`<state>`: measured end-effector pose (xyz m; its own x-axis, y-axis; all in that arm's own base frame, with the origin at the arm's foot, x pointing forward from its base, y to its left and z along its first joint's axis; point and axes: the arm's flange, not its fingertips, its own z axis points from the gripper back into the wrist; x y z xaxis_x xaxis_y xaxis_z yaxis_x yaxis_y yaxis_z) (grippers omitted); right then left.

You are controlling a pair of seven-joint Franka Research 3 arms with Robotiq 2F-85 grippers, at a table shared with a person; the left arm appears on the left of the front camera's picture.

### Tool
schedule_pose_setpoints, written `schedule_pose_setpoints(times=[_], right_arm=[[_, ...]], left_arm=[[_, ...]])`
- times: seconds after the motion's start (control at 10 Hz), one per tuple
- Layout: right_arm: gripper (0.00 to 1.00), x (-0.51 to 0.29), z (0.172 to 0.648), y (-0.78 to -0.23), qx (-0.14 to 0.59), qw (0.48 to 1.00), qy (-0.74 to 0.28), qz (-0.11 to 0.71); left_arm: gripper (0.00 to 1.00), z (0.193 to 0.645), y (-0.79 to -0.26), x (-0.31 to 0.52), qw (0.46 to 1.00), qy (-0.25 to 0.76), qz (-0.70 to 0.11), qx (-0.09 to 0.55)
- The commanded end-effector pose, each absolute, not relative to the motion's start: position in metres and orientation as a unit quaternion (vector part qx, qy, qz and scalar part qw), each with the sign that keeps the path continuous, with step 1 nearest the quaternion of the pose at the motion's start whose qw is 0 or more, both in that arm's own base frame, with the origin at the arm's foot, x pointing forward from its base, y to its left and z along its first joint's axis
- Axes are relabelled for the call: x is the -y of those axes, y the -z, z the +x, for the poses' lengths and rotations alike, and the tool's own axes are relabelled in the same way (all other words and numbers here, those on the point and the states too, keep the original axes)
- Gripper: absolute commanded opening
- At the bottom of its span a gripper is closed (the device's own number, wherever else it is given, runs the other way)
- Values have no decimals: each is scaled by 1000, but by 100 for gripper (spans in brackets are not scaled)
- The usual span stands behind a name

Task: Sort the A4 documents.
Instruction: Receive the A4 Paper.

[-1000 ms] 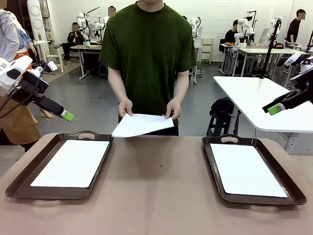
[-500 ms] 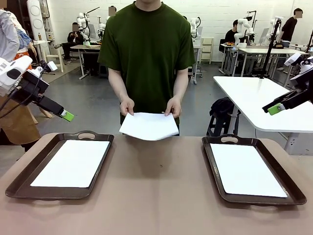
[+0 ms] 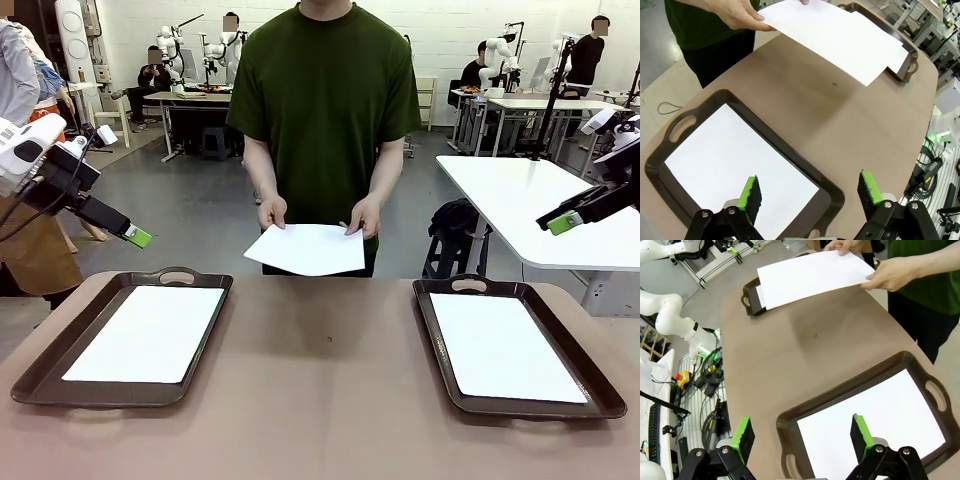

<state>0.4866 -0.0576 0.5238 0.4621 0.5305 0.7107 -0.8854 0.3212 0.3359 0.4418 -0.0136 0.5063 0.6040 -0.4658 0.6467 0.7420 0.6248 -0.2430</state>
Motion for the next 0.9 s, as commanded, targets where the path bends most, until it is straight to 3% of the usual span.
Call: schedule_pose_setpoints(times=[0.0, 0.8], right_arm=[[100, 54, 488, -525, 249, 776, -458, 355], [100, 54, 488, -525, 249, 776, -458, 355]], left_arm=[[100, 441, -506, 13, 857, 359, -246, 275], [100, 441, -506, 13, 857, 359, -246, 275]])
